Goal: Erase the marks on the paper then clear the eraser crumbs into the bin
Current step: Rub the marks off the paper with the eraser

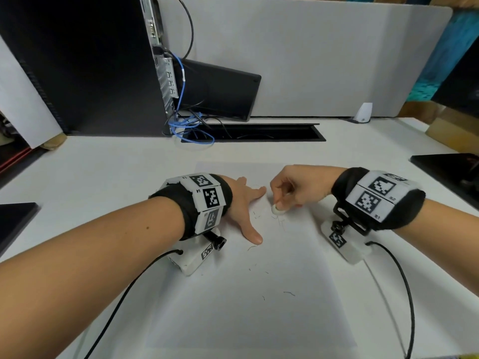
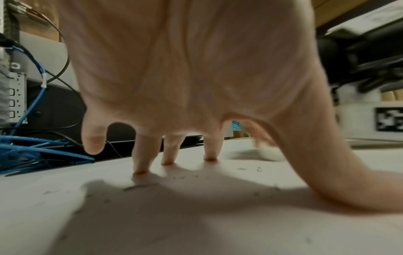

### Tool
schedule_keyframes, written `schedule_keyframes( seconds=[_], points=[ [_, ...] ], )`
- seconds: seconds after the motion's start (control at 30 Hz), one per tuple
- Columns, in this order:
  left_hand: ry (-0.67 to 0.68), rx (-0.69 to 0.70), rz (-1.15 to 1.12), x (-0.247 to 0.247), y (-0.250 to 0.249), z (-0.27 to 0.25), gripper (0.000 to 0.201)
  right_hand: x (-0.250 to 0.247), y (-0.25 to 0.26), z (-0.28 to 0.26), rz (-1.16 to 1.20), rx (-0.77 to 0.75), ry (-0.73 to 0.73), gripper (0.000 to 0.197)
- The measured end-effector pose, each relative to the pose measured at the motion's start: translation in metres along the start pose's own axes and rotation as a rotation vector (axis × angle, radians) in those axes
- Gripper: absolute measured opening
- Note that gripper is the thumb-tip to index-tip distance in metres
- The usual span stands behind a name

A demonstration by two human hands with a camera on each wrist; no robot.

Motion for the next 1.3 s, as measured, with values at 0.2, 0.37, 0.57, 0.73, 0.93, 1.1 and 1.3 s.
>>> schedule_keyframes(
  seconds=[0.2,0.37,0.57,0.73,0.93,1.1,1.3],
  points=[
    [-0.035,-0.005,-0.014,-0.005,-0.012,-0.004,0.114,0.005,0.001,-0.003,-0.008,-0.012,0.02,0.019],
    [-0.032,0.018,-0.022,-0.009,-0.016,-0.004,0.108,-0.001,-0.006,-0.001,0.009,0.021,-0.005,0.025],
    [-0.022,-0.004,-0.022,-0.011,-0.016,0.001,0.114,0.003,-0.009,-0.004,0.043,0.001,0.011,0.023],
    [-0.021,-0.02,-0.017,-0.013,-0.017,0.0,0.118,0.017,-0.008,-0.011,0.078,0.008,0.106,0.022],
    [-0.02,-0.022,-0.011,-0.012,-0.017,-0.002,0.116,-0.004,-0.016,-0.01,0.024,0.039,-0.058,0.022],
    [-0.036,-0.036,-0.019,-0.015,-0.016,0.0,0.118,0.022,-0.011,-0.014,0.092,0.02,0.102,0.024],
    [-0.027,-0.043,-0.044,-0.012,-0.014,0.002,0.12,-0.006,-0.014,-0.007,0.029,0.042,-0.092,0.025]
  ],
)
Point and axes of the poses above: each hand's wrist, its own z-axis towards the middle knuckle, its own x-axis out of the palm, y = z × x, the point moved 9 cm from there along z, towards the middle knuckle, and after that the axes turned 10 degrees about y, right-handed, at the moved point
